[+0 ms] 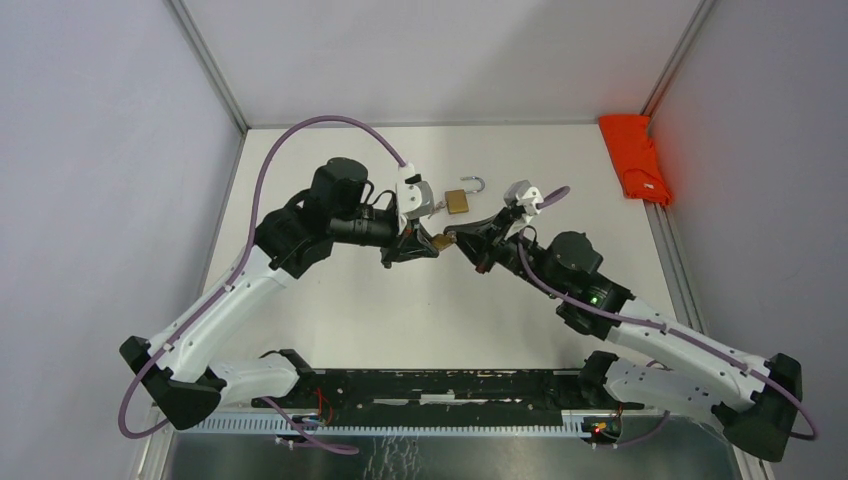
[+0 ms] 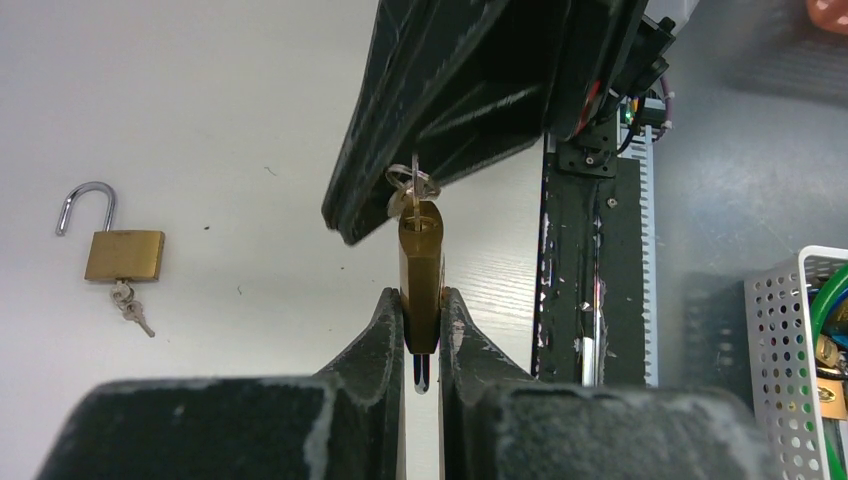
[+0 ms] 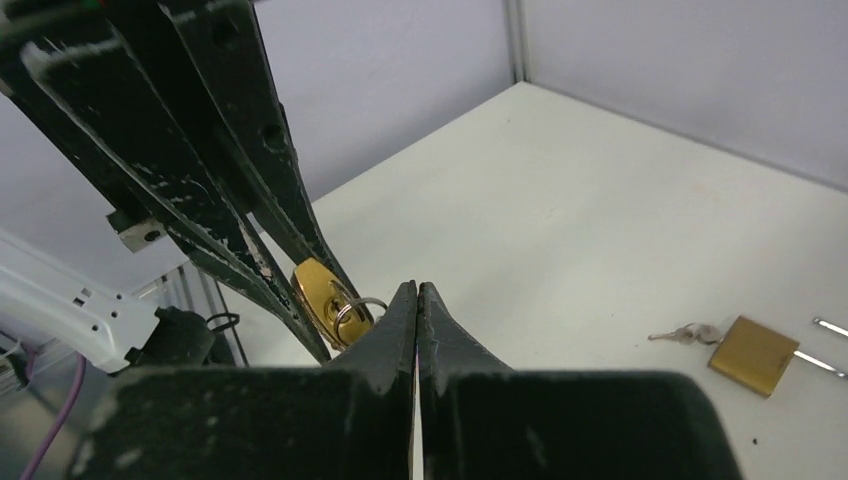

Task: Unlock with the key
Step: Unlock the lock.

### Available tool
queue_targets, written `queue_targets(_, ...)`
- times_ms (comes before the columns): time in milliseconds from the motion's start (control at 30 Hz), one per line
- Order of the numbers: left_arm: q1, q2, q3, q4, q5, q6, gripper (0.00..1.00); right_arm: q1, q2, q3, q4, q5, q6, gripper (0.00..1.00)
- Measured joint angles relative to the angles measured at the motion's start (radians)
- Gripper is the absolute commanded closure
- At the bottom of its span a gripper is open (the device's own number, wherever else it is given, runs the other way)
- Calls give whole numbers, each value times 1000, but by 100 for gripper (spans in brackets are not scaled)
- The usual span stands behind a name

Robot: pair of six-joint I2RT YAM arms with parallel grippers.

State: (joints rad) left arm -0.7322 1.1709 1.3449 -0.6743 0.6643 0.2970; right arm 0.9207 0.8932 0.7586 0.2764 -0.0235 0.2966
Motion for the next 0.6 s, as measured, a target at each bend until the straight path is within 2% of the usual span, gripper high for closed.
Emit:
queue_targets(167, 2, 1, 0, 2, 0, -11, 98, 0, 9, -16, 6, -5, 15, 100)
queue_targets(367, 3, 2, -8, 13, 0, -16, 98, 0, -48, -17, 8, 80, 4, 100)
queue_targets(600, 5, 12, -22, 60, 0, -46, 98, 0, -41, -18, 102, 70, 42, 100)
